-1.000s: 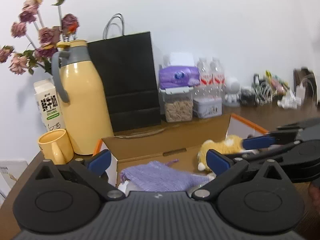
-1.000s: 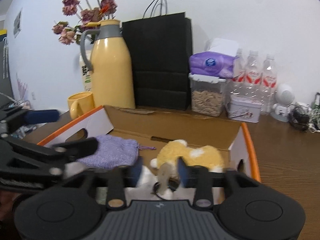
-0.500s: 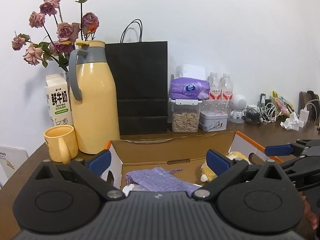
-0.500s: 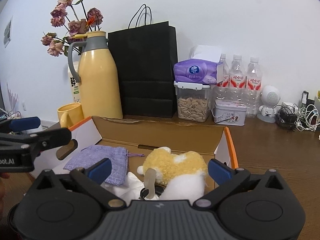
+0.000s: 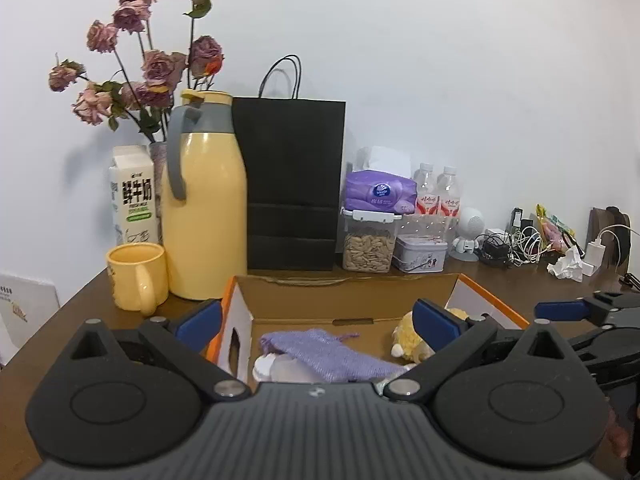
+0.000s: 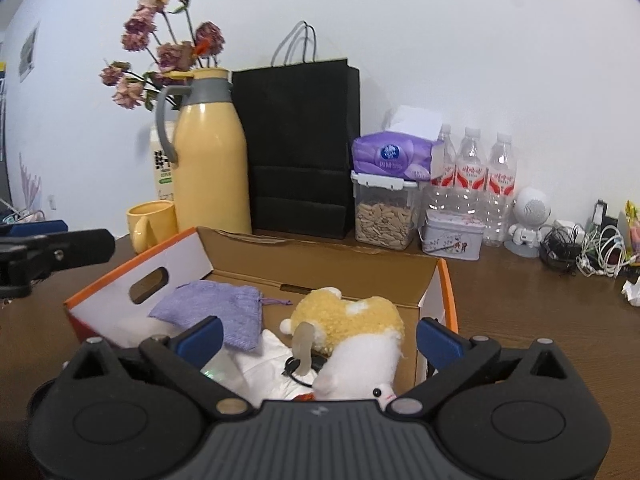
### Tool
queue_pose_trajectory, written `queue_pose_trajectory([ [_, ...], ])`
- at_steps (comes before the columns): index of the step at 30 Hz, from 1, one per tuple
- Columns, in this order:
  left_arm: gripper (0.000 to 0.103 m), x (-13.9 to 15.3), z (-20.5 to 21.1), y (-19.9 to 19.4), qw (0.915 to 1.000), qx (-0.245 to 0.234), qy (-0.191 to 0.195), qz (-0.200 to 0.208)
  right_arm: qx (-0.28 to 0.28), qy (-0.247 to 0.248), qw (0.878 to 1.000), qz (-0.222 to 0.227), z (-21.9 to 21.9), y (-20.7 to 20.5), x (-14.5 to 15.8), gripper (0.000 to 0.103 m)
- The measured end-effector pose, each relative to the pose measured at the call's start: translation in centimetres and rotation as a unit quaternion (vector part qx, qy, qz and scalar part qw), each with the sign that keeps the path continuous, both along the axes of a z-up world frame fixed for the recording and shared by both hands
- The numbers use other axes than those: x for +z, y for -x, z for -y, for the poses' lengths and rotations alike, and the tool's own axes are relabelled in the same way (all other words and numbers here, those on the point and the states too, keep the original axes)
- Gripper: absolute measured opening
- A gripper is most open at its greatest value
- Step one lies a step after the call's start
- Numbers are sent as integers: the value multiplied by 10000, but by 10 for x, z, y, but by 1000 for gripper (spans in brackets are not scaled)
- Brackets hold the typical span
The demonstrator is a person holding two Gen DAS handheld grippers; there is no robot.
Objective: Organize objects
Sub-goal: 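Carry the purple cloth and white plug into the box while opening both tools, then grasp the white round tin with the left tool while the right tool grasps a small white item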
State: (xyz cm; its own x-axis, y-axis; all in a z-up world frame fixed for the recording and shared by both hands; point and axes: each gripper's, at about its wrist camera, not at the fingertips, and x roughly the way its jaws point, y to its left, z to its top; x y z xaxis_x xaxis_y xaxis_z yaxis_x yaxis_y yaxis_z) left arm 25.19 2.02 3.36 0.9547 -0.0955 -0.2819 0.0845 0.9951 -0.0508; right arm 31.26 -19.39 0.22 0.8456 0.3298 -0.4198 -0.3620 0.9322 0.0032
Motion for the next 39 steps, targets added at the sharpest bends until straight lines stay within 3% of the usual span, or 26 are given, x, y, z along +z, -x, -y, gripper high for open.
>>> queue_pose_trajectory([
  [9, 103, -6, -18, 21, 9994, 180, 0, -300, 4, 191, 9998, -25, 14, 40, 0, 103],
  [21, 103, -37, -42, 43, 9948, 421, 76, -919, -38, 599, 9950, -793, 26, 64, -43, 103],
  [27, 103, -44, -46, 47, 9941, 389, 131, -1003, -4, 592, 9942, -893, 20, 61, -49, 103],
  [29, 103, -47, -47, 47, 9940, 376, 165, -1019, 18, 507, 9947, -897, 18, 59, -49, 99],
  [32, 103, -50, -49, 48, 9936, 360, 229, -1043, 85, 322, 9947, -972, 12, 54, -50, 86],
  [36, 103, -53, -52, 46, 9932, 329, 324, -1070, 151, 97, 9942, -1057, 7, 48, -51, 58],
  [39, 103, -55, -53, 45, 9927, 312, 375, -1104, 145, 36, 9945, -1037, 5, 47, -52, 52],
])
